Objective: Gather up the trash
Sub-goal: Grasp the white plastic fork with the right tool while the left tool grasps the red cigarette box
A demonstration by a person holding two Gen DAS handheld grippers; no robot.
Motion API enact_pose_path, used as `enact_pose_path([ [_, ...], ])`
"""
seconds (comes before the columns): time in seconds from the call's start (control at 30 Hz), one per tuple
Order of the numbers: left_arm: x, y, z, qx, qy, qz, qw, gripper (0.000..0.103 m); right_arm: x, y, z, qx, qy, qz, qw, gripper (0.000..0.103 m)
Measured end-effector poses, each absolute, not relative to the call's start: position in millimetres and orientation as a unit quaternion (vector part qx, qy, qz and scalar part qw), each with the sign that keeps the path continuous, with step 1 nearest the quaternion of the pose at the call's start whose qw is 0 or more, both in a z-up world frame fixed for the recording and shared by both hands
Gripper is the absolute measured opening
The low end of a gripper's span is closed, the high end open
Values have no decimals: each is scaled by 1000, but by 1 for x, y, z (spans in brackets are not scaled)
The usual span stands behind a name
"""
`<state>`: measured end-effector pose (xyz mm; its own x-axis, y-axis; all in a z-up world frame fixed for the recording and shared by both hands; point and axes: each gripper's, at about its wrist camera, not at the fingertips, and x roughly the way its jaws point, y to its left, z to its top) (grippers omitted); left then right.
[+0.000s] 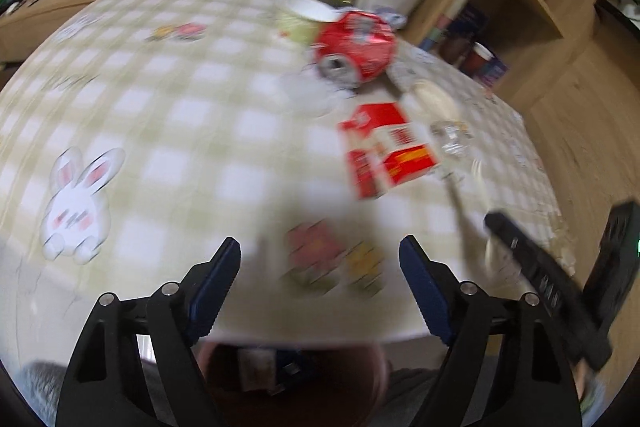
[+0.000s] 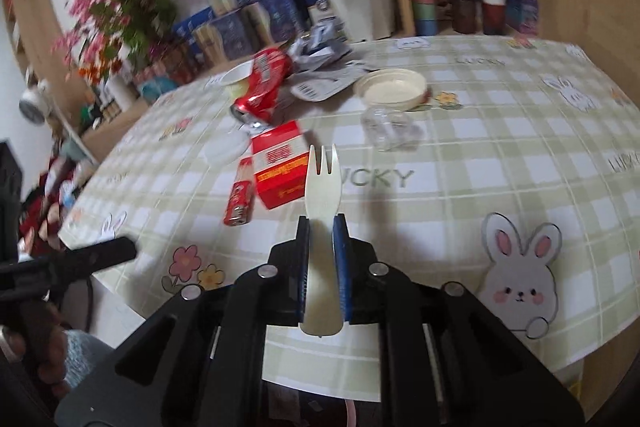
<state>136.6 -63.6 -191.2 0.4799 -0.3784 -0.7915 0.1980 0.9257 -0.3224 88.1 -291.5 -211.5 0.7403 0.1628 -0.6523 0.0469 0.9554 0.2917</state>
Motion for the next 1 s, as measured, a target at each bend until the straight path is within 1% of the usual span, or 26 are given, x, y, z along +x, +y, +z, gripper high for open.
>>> enact_pose_path([
  [0.1,158,-100,-191,-82,486,-176,852,79,81,-307,-213,166,354,18,920,16],
  [0.23,190,-149,-199,-66,498,-157,850,63,67,-332,-215,200,345,-1,917,16],
  [0.27,198,-159,-202,-67,504,-152,848,62,61,-339,-214,207,342,-6,916,16],
  [0.47,228,-184,-221,-67,528,-117,838,61,40,-369,-217,228,335,-21,914,16],
  [0.53,233,-190,-223,-60,527,-112,840,63,37,-376,-219,235,334,-25,913,16],
  [0.67,241,-208,-225,-30,525,-100,845,64,30,-384,-221,245,330,-28,911,16],
  [0.8,245,-222,-231,10,521,-80,850,62,24,-388,-222,252,326,-28,911,16],
  [0.83,245,-224,-232,20,517,-76,852,58,23,-389,-221,253,326,-27,911,16],
  [0.87,244,-225,-232,30,512,-72,856,41,22,-389,-221,252,325,-26,911,16],
  [0.9,244,-226,-231,33,507,-75,858,28,21,-389,-221,251,326,-26,911,16],
  [0.93,244,-224,-229,26,506,-86,858,22,21,-390,-221,251,327,-25,911,16],
  [1.0,244,-218,-227,-1,513,-107,852,22,22,-389,-221,253,332,-22,909,16],
])
